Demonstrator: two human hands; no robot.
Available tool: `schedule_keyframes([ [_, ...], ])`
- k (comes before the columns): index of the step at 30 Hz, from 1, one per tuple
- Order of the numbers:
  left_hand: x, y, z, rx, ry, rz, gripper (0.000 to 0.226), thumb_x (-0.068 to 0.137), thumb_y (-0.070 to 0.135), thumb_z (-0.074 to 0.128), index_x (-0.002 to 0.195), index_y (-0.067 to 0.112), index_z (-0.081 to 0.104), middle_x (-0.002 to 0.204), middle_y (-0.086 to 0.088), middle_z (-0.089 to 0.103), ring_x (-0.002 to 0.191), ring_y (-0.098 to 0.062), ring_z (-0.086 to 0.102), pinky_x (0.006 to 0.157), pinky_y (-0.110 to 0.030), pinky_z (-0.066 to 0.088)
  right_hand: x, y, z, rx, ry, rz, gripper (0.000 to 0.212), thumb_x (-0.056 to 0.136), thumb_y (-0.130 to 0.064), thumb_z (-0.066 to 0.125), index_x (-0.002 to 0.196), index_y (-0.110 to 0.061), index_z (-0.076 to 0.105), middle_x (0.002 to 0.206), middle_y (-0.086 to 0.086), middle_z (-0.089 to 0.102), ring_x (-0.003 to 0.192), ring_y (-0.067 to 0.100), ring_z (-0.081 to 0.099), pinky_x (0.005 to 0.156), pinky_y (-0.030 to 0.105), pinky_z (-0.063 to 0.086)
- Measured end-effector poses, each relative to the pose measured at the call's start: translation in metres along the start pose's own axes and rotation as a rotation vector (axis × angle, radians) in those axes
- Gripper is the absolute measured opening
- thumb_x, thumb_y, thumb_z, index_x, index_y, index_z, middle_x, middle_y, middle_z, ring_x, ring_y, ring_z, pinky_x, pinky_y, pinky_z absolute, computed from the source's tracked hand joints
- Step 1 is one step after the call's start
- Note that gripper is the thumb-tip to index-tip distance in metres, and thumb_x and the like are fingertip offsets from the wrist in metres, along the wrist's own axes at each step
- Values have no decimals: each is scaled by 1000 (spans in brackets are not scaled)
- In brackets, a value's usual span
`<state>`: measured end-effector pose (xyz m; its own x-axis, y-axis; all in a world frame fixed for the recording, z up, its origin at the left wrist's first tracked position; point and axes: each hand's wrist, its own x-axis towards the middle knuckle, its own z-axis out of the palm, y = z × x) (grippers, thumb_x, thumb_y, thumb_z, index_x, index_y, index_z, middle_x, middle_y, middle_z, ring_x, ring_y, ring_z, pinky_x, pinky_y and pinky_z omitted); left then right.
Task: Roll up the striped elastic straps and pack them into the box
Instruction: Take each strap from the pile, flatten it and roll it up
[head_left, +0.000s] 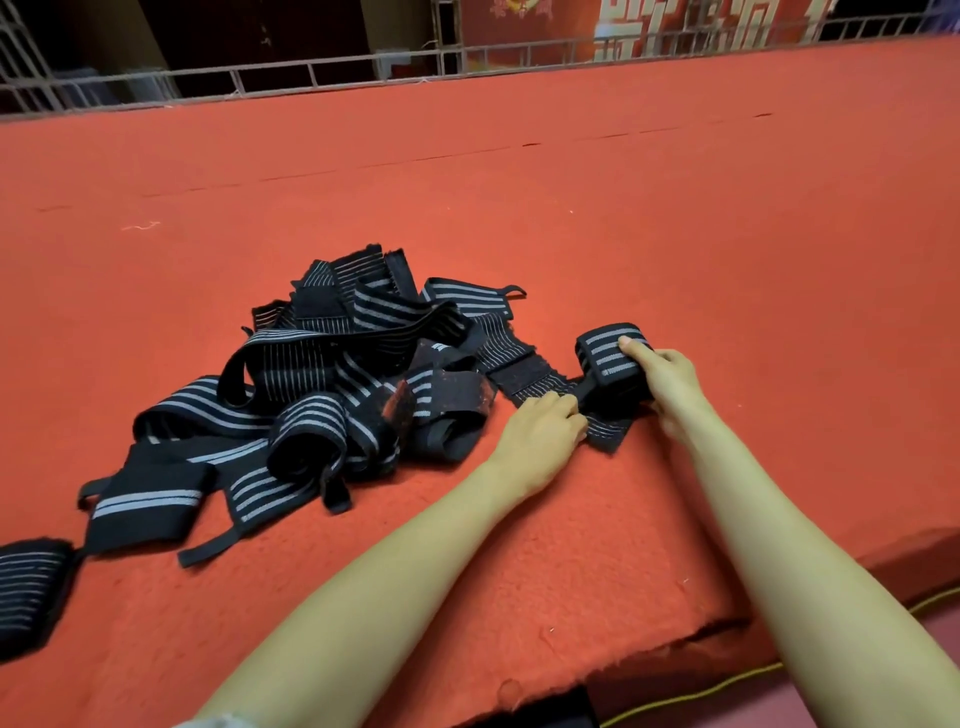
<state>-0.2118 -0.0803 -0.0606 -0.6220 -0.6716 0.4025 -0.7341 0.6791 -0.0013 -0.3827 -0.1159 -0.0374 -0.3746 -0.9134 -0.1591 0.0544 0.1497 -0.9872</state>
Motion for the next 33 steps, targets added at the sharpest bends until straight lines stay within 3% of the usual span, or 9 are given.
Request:
schedule_keyframes([
  [5, -8, -6, -16, -39, 11, 26, 25, 83, 20, 45, 72, 12, 65, 73, -4, 55, 69, -24, 53, 56, -28, 38, -1, -3, -3, -9, -2, 0, 26, 81, -37, 72, 80, -16, 57, 80, 3, 62, 72, 19, 57, 70, 34, 44],
  [8, -4, 3, -20, -152, -84, -89, 18, 94, 19, 49, 98, 7, 62, 98, -10, 56, 95, -29, 51, 74, -37, 39, 1, -4, -4, -17, 7, -15, 27, 80, -37, 73, 81, -14, 58, 84, 5, 63, 74, 19, 58, 70, 33, 44],
  [12, -2, 19, -13, -255, -147, -126, 37, 89, 31, 61, 116, 7, 59, 116, -11, 56, 110, -28, 49, 95, -39, 40, 13, -6, -8, 40, 111, -38, 40, 82, -42, 69, 101, -9, 60, 92, 3, 63, 83, 19, 58, 71, 31, 45],
  [16, -2, 19, -3, -227, -219, -107, 36, 90, 28, 60, 121, 8, 59, 120, -11, 55, 111, -30, 48, 94, -43, 41, 28, -6, -9, -25, 23, 12, 22, 86, -36, 68, 82, -15, 62, 91, 6, 67, 82, 20, 60, 69, 30, 47],
  [18, -3, 19, 1, -245, -210, -122, 32, 93, 26, 55, 121, 10, 60, 120, -10, 56, 111, -30, 49, 93, -43, 43, 36, 1, -7, -140, -7, 5, 26, 87, -37, 66, 91, -11, 66, 102, 12, 69, 83, 21, 62, 71, 30, 49],
  [21, -6, 21, 4, -250, -138, -130, 30, 95, 25, 52, 119, 10, 62, 117, -10, 58, 108, -30, 50, 86, -40, 44, 40, 9, -6, -363, 54, -74, 44, 87, -50, 60, 109, -12, 66, 114, 11, 66, 103, 25, 61, 89, 35, 48],
  [25, -10, 26, 6, -221, -72, -76, 25, 94, 19, 53, 111, 6, 65, 108, -13, 60, 99, -34, 53, 78, -40, 46, 28, 14, -15, -448, 157, -126, 67, 87, -59, 53, 133, -12, 46, 137, 13, 48, 129, 31, 38, 109, 41, 31],
  [30, -8, 29, 3, -272, -136, -120, 34, 92, 33, 55, 119, 13, 61, 118, -7, 57, 111, -27, 48, 95, -36, 41, -16, 19, -22, -532, 304, -508, 34, 90, -23, 59, 117, -4, 49, 120, 15, 50, 115, 32, 40, 98, 35, 30],
  [33, -15, 22, -3, -329, -184, -173, 36, 92, 33, 54, 124, 18, 57, 124, -3, 52, 118, -22, 45, 97, -34, 40, -42, 26, -15, -607, 109, -627, 9, 87, -8, 61, 96, -6, 59, 97, 10, 57, 95, 26, 53, 80, 25, 35],
])
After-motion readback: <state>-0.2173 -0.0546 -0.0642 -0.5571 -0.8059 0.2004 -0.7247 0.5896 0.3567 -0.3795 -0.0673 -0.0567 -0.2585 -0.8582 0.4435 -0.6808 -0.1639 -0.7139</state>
